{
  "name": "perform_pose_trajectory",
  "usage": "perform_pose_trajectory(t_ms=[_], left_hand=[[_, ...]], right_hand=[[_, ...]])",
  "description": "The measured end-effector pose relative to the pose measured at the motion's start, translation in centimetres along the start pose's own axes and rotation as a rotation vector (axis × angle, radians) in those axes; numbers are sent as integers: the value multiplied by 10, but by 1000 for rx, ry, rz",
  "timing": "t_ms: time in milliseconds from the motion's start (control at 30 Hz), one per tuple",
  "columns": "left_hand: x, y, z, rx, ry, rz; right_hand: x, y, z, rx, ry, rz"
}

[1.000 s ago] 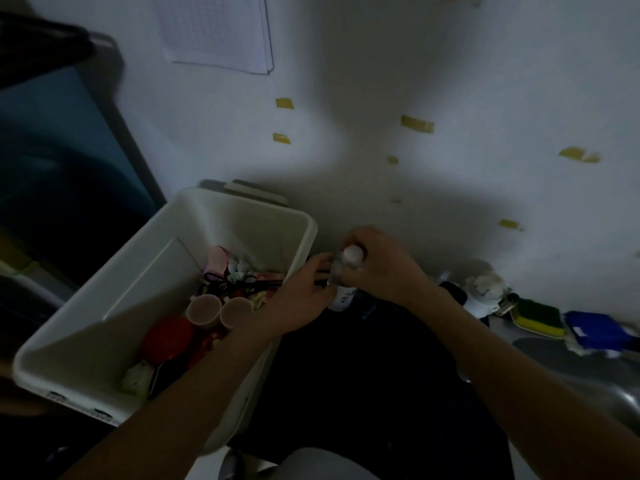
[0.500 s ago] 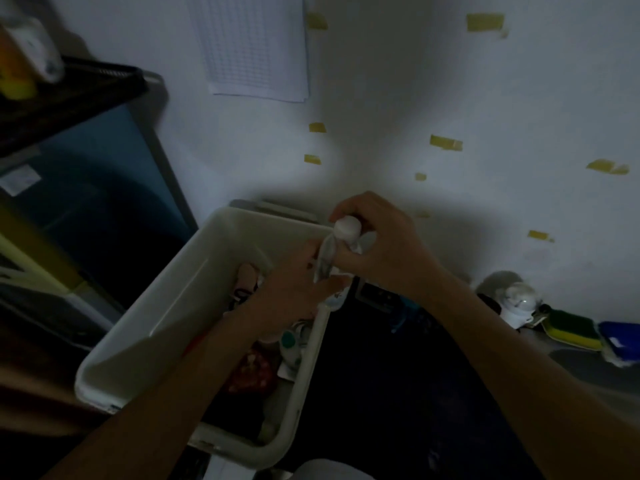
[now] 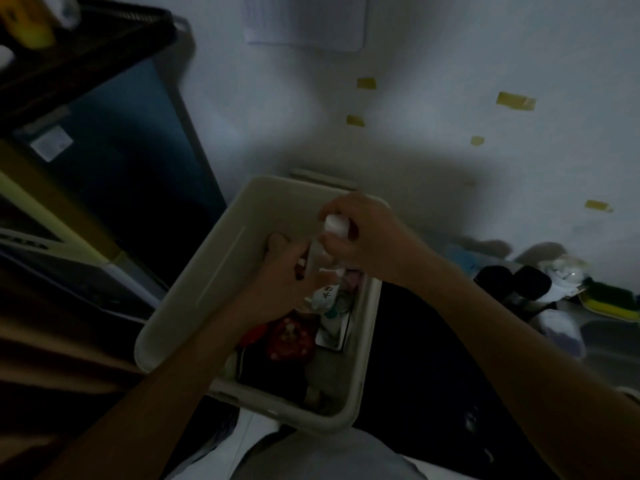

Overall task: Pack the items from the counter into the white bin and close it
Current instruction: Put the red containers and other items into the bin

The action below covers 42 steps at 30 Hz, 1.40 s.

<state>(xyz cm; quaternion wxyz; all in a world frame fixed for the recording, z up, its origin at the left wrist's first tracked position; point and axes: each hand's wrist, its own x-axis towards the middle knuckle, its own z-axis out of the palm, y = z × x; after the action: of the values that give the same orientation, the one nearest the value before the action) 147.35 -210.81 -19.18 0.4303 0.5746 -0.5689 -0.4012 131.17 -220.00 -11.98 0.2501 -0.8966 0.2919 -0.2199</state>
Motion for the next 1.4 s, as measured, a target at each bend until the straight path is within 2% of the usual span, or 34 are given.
perform_pose_trajectory(t_ms=[133,233,367,533,800,1033,1400], left_hand=[[-10,-24,-1,-152,-132,-74],[-17,-46,-5,-34,-191,-153],[-22,-65,-7,106,-340,-80],[-25,-73,-7,83,-455,-36],[-26,-105,-7,90,-608,-128],[-25,-115,-5,144,-656,-181],[-27,-120,-6,269,-746,-198]], right_hand=[[-6,-2,20,-40,-145,44],[-11,-2,38,-80,-267,114],[-18,0,63,-141,-437,183],[-24,-3,90,-174,-557,273],[-29,-11,116,-290,-757,415],[-30,-20,117,-323,-731,419],[-45,-20,134,-246,-751,558]])
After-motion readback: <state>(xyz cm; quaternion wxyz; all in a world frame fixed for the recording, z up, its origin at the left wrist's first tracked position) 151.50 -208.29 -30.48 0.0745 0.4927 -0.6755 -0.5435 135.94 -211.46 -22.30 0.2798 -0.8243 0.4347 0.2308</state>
